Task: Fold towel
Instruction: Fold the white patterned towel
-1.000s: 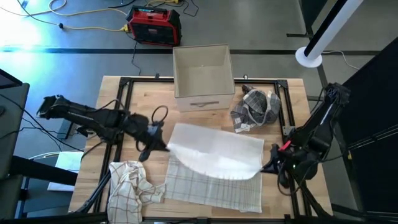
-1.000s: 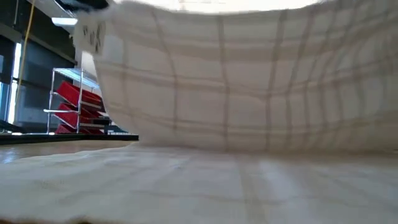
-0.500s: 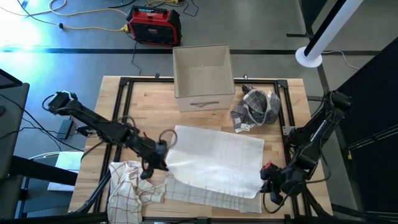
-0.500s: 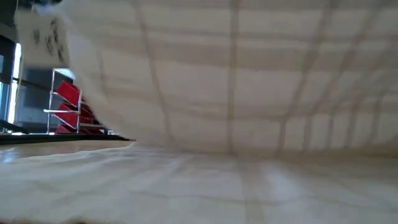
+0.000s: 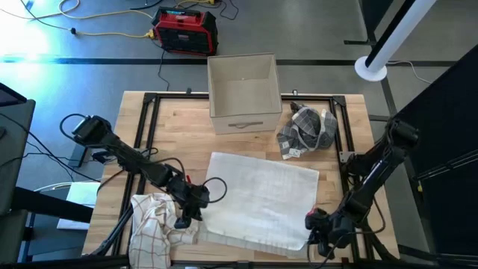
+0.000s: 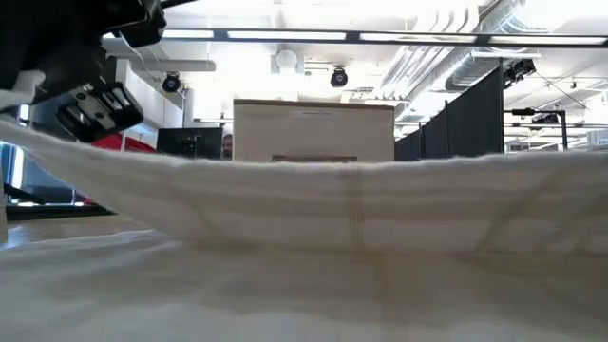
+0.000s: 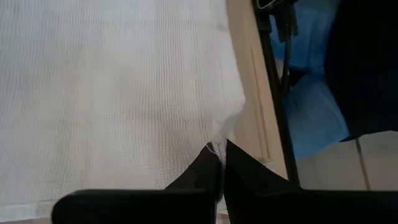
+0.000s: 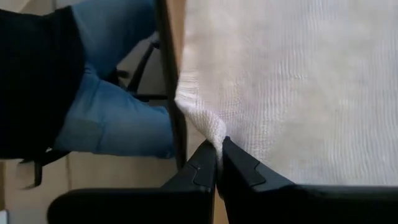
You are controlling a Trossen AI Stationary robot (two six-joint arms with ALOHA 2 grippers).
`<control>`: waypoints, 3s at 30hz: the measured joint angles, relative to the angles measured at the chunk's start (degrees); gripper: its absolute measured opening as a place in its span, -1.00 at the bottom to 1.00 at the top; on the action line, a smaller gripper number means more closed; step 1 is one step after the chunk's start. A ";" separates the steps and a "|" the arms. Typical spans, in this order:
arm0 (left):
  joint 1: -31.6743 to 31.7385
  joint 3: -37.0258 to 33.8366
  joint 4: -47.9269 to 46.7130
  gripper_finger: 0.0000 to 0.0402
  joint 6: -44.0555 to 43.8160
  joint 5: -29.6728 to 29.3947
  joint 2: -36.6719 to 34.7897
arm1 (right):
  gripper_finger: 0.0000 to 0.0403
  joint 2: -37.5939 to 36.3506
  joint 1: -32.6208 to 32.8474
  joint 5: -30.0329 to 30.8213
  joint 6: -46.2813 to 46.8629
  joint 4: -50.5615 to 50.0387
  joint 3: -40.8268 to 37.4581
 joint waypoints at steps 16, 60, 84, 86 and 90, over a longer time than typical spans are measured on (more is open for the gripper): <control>-0.23 0.00 0.11 -0.41 -12.12 3.78 0.08 | -1.00 4.99 -3.18 -13.63 15.14 6.47 0.02; 1.51 0.44 1.37 -0.93 1.15 -31.50 15.95 | -1.00 5.67 -1.79 15.40 22.80 -24.53 0.09; 10.97 -0.09 -9.59 -1.00 14.02 -31.71 -3.31 | -0.93 -14.36 -21.32 6.40 4.66 -47.14 0.11; 14.40 -0.05 -8.93 -1.00 16.96 -27.22 -3.48 | -0.86 -16.85 -26.50 4.36 -1.61 -48.16 0.12; 19.21 -0.07 -9.23 -1.00 20.50 -21.23 -2.74 | -0.62 -18.68 -36.21 -1.16 -13.79 -49.68 0.13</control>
